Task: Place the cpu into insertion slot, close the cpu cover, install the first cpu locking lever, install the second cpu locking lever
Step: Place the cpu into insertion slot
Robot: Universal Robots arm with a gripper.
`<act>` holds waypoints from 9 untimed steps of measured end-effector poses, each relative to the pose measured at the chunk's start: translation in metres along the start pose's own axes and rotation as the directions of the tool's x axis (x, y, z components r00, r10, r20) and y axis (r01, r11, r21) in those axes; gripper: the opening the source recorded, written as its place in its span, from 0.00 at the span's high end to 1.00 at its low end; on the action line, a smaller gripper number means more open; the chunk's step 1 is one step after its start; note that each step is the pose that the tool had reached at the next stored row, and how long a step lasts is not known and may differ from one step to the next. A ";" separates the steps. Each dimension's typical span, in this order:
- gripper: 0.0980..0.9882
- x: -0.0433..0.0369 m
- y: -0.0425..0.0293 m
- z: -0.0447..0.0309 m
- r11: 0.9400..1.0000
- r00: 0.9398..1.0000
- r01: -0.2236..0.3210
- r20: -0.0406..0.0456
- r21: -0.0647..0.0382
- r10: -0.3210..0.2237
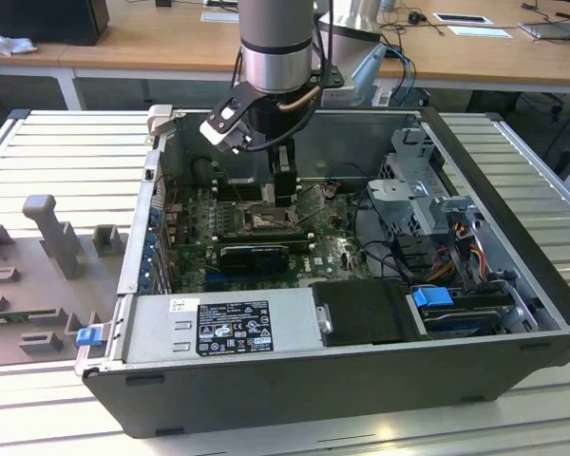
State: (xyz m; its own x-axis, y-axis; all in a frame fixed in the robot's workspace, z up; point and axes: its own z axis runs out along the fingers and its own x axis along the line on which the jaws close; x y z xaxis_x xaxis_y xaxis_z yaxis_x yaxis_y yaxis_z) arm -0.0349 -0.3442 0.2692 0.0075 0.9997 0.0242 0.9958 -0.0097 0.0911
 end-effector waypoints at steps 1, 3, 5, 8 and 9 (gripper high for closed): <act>0.52 -0.0001 -0.0009 0.0019 1.000 1.000 0.000 0.000 0.000 0.000; 0.52 -0.0001 -0.0021 0.0057 1.000 1.000 0.000 0.000 0.000 0.000; 0.52 -0.0004 -0.0040 0.0127 1.000 1.000 0.000 0.000 0.000 0.000; 0.52 -0.0005 -0.0051 0.0177 1.000 1.000 0.000 0.000 0.000 0.000; 0.52 -0.0005 -0.0055 0.0190 1.000 1.000 0.000 0.000 0.000 0.000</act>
State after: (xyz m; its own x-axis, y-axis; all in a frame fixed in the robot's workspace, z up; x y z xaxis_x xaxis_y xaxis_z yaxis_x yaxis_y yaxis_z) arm -0.0386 -0.3442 0.2498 0.0074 0.9997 0.0242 0.9958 -0.0096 0.0911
